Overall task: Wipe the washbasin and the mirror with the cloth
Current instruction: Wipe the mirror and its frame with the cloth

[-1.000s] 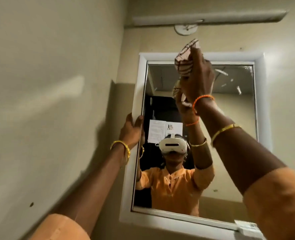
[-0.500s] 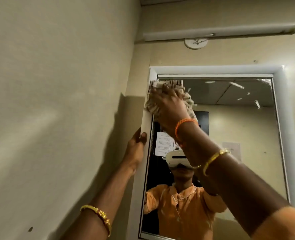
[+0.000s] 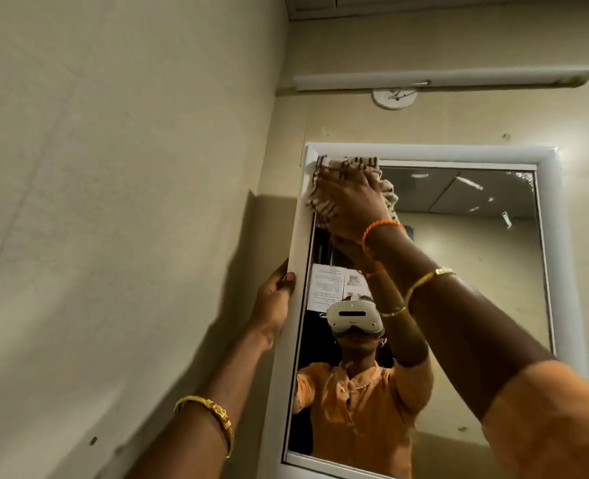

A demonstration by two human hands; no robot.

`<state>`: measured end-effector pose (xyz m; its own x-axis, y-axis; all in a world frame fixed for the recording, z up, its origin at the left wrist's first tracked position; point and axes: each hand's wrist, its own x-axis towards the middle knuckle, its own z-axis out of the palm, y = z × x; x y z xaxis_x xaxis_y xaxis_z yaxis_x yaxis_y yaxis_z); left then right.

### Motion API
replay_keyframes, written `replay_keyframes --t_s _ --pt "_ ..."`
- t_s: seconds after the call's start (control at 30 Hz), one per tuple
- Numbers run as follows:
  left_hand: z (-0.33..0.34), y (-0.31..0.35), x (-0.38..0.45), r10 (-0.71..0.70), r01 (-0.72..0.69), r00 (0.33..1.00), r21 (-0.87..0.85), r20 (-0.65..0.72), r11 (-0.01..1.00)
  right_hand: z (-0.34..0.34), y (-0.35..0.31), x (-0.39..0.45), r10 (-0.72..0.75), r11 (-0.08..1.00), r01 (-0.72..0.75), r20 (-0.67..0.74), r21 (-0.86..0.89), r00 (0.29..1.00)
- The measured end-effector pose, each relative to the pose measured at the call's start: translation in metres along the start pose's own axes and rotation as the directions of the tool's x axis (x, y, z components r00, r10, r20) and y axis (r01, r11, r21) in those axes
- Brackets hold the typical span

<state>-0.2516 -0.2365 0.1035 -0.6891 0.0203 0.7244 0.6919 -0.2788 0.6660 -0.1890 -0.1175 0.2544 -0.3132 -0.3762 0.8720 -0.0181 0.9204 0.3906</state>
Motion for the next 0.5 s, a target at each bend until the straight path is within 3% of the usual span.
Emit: replay_keyframes --t_s 0.17,0.37,0.5 --pt "-0.001 -0.002 -0.002 0.018 -0.018 1.000 -0.026 -0.013 0.999 0.006 -0.021 -0.014 0.103 0.993 -0.103 0.002 0.065 0.995" --pt "0.000 -0.002 -0.003 0.084 -0.084 0.996 0.028 -0.016 0.996 0.049 -0.056 -0.102 -0.016 0.999 0.017 -0.037 0.047 0.999" --pt "0.001 -0.002 0.000 0.095 -0.094 0.995 0.076 -0.021 0.993 0.050 -0.041 -0.093 -0.067 0.997 0.066 -0.031 -0.032 0.997"
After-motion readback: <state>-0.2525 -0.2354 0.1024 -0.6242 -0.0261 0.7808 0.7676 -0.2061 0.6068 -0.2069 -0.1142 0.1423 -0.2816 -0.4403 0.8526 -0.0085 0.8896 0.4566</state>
